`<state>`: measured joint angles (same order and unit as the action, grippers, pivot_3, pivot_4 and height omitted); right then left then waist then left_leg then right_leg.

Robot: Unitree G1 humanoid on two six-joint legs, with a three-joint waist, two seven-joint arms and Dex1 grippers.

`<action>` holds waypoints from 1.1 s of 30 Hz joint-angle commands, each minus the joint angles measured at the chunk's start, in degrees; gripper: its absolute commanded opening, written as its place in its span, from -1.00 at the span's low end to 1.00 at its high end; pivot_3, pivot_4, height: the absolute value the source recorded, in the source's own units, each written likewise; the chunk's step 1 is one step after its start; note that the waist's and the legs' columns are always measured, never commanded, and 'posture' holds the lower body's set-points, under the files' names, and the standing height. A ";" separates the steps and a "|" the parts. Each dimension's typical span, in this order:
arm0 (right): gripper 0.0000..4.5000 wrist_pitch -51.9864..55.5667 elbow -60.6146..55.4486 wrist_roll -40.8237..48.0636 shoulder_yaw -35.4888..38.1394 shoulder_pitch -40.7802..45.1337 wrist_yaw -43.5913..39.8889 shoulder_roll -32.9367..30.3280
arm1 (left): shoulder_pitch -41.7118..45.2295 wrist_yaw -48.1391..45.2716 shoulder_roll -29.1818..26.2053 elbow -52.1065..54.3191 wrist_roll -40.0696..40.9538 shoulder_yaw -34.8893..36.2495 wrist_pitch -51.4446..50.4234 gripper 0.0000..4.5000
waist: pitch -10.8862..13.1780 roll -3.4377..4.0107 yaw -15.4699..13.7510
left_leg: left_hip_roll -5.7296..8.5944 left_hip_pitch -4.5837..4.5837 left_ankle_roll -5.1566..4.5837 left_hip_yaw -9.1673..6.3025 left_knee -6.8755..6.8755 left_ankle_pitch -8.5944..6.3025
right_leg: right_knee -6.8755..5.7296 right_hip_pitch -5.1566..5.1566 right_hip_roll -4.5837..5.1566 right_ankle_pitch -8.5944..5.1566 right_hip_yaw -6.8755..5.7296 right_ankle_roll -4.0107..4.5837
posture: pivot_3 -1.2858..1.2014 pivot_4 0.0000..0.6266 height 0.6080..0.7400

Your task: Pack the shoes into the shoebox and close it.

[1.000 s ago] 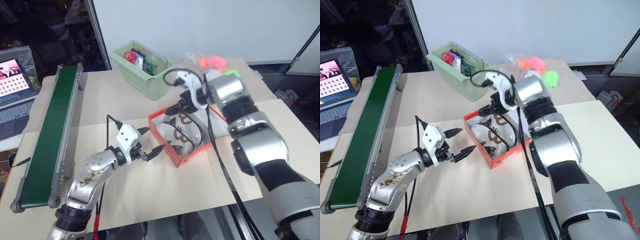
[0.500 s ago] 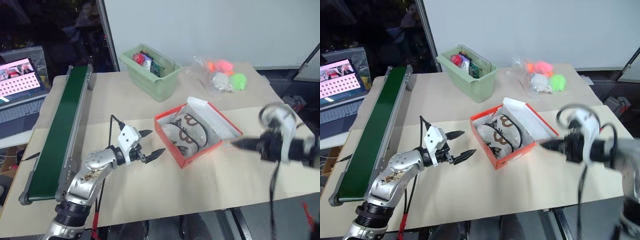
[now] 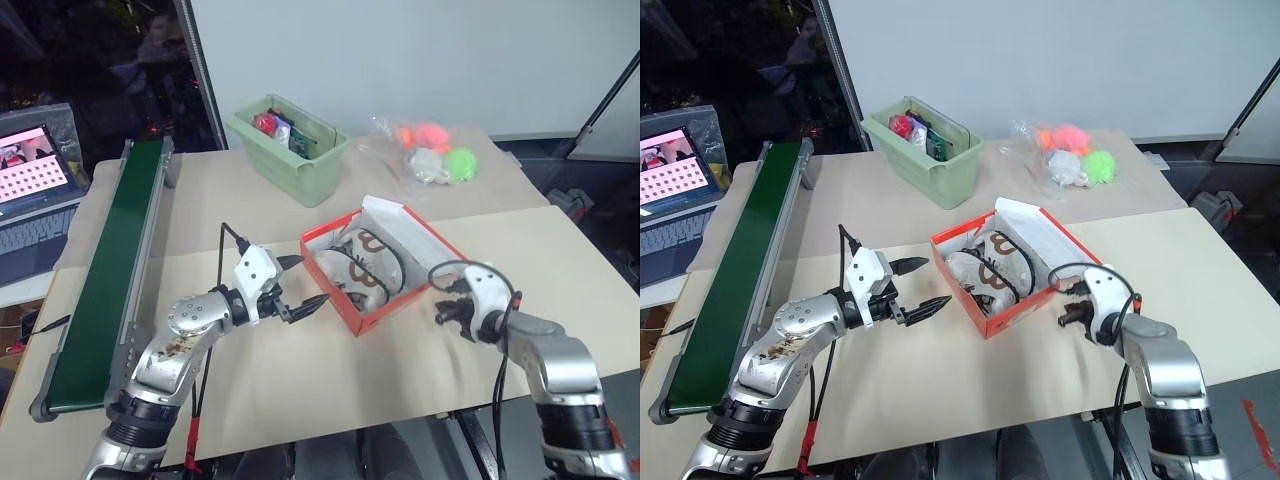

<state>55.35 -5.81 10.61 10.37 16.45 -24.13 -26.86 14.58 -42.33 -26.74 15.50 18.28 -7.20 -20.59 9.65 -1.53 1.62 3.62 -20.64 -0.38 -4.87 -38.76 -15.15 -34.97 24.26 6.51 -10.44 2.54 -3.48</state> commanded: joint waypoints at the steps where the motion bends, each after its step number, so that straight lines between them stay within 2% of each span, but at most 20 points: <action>1: -0.98 3.53 5.75 4.05 9.34 6.93 5.35 3.75 | -0.13 0.46 -0.65 3.63 0.84 1.54 -0.86 1.00 | 0.00 0.01 -0.08 | 0.00 -0.03 0.00 0.01 0.00 -0.02 | 0.03 0.03 -0.03 0.00 0.00 0.01 | 0.03 -0.52 1.00; 6: -0.98 4.44 16.22 5.15 14.29 16.46 10.33 4.20 | 0.47 1.54 -0.44 5.86 1.40 2.35 -2.69 1.00 | 0.02 0.05 -0.09 | -0.05 -0.05 0.00 0.04 0.01 -0.03 | 0.03 0.05 -0.08 0.03 0.01 0.06 | 0.03 -0.52 1.00; 14: -0.98 0.91 23.90 6.35 15.28 21.57 12.08 5.43 | 0.24 2.13 -0.58 5.91 1.25 2.97 -2.90 1.00 | 0.02 0.05 0.33 | -0.06 -0.06 -0.03 0.08 0.01 -0.04 | 0.06 0.03 -0.11 0.03 0.02 0.07 | 0.03 -0.52 1.00; 23: -0.98 -2.69 15.59 18.72 21.25 21.92 8.41 12.50 | -0.38 2.67 -0.87 6.79 1.12 3.08 -3.08 1.00 | 0.04 0.08 1.11 | -0.25 -0.04 -0.07 0.10 0.02 -0.07 | 0.03 0.06 -0.21 0.04 0.06 0.07 | 0.03 -0.52 1.00; 33: -0.98 -4.29 0.99 30.53 16.94 19.13 -0.91 14.80 | -0.87 3.96 -1.61 8.82 1.84 4.41 -4.90 1.00 | 0.07 0.14 1.04 | -0.30 -0.05 -0.08 0.08 0.04 -0.08 | 0.02 0.10 -0.23 0.04 0.05 0.07 | 0.03 -0.52 1.00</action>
<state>52.43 -1.01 37.74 27.62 35.43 -22.90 -11.71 13.57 -39.20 -27.82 21.31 19.24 -4.51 -25.07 9.72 -1.39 2.66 3.31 -20.69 -0.46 -4.80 -38.73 -15.23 -34.94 24.36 6.28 -10.41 2.59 -3.42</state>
